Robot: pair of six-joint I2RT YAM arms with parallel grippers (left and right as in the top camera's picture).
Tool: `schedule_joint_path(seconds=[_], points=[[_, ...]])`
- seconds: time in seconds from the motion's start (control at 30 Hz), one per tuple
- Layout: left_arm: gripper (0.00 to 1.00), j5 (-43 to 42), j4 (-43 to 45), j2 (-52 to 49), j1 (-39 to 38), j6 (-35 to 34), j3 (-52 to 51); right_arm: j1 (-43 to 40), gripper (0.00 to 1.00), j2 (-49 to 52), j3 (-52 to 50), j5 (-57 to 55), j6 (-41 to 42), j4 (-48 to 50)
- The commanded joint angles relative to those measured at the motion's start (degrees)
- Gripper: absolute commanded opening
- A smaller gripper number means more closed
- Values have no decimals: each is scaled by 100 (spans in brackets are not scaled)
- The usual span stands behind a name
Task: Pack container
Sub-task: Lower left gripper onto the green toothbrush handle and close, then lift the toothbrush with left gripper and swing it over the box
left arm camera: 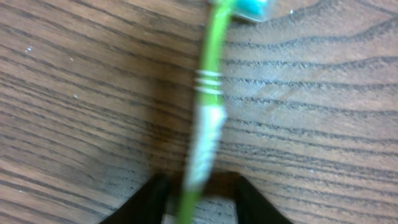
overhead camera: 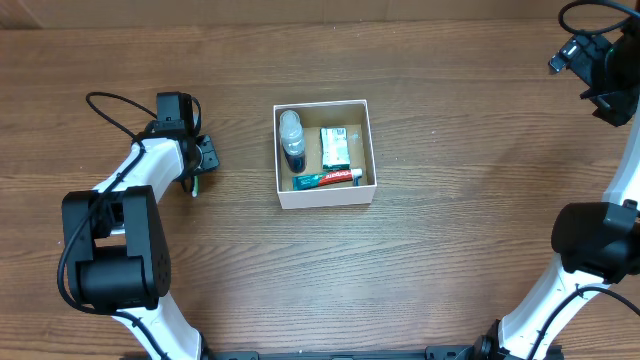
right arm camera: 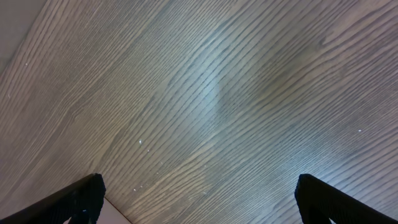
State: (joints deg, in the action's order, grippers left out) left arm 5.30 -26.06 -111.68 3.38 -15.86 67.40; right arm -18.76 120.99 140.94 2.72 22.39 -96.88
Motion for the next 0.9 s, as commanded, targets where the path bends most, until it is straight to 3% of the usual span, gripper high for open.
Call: schedule_joint_path(seconds=[0.0, 0.07, 0.2, 0.4, 0.63, 0.87], points=[[23, -87, -188, -306, 2, 22, -92, -7, 100, -160, 81, -7, -28, 33], [10, -90, -221, -295, 2, 20, -90, -7, 100, -160, 81, -7, -28, 33], [4, -90, -402, -293, 2, 22, -4, -7, 99, -160, 81, -7, -28, 31], [4, -90, -1163, -181, 0, 22, 649, -7, 100, -160, 81, -7, -28, 33], [4, -120, -2500, 452, -46, 96, 2197, -7, 100, -160, 81, -7, -28, 33], [4, -964, -3211, 1471, -592, 997, 3296, -7, 100, -160, 81, -7, -28, 33]])
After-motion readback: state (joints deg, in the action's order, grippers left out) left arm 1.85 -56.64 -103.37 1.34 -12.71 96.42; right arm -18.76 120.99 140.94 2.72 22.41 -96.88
